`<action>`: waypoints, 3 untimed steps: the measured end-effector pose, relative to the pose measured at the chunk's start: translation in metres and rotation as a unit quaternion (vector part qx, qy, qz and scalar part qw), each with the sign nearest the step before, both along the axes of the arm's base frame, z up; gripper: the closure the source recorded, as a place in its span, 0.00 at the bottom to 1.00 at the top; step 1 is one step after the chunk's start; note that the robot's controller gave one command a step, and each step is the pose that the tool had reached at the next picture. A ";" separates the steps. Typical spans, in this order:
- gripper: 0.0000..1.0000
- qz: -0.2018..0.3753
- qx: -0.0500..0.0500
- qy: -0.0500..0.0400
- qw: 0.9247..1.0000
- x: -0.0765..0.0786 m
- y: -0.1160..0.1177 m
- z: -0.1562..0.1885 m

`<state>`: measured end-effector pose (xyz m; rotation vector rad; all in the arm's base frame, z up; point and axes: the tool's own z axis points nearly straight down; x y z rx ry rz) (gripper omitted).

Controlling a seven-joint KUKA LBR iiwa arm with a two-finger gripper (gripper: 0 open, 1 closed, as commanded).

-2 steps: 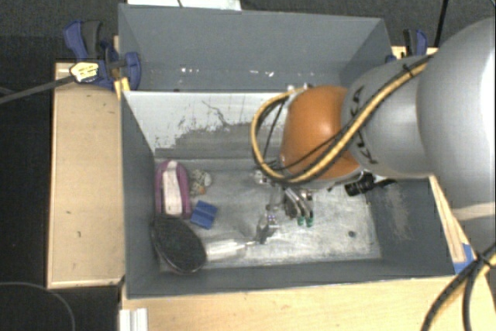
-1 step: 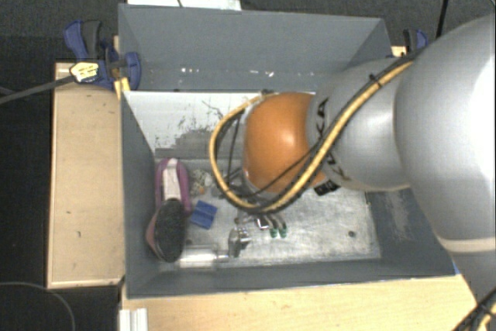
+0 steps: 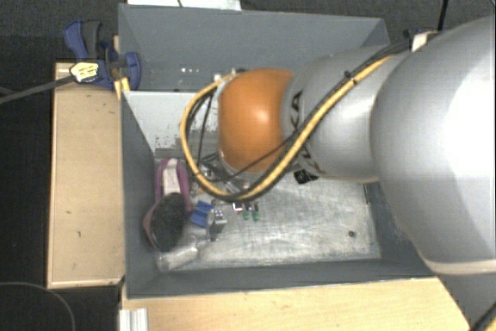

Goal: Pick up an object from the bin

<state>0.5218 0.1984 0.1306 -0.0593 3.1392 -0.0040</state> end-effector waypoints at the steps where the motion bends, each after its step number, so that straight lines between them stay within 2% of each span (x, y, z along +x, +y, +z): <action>1: 0.00 -0.020 0.003 -0.005 1.000 0.021 -0.018 -0.058; 2: 1.00 -0.019 0.004 -0.008 1.000 0.022 -0.016 -0.053; 3: 1.00 -0.030 0.003 -0.004 1.000 0.017 -0.019 0.126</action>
Offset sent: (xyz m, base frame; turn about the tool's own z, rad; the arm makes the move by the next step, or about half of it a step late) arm 0.0166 -0.0171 -0.0606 0.0347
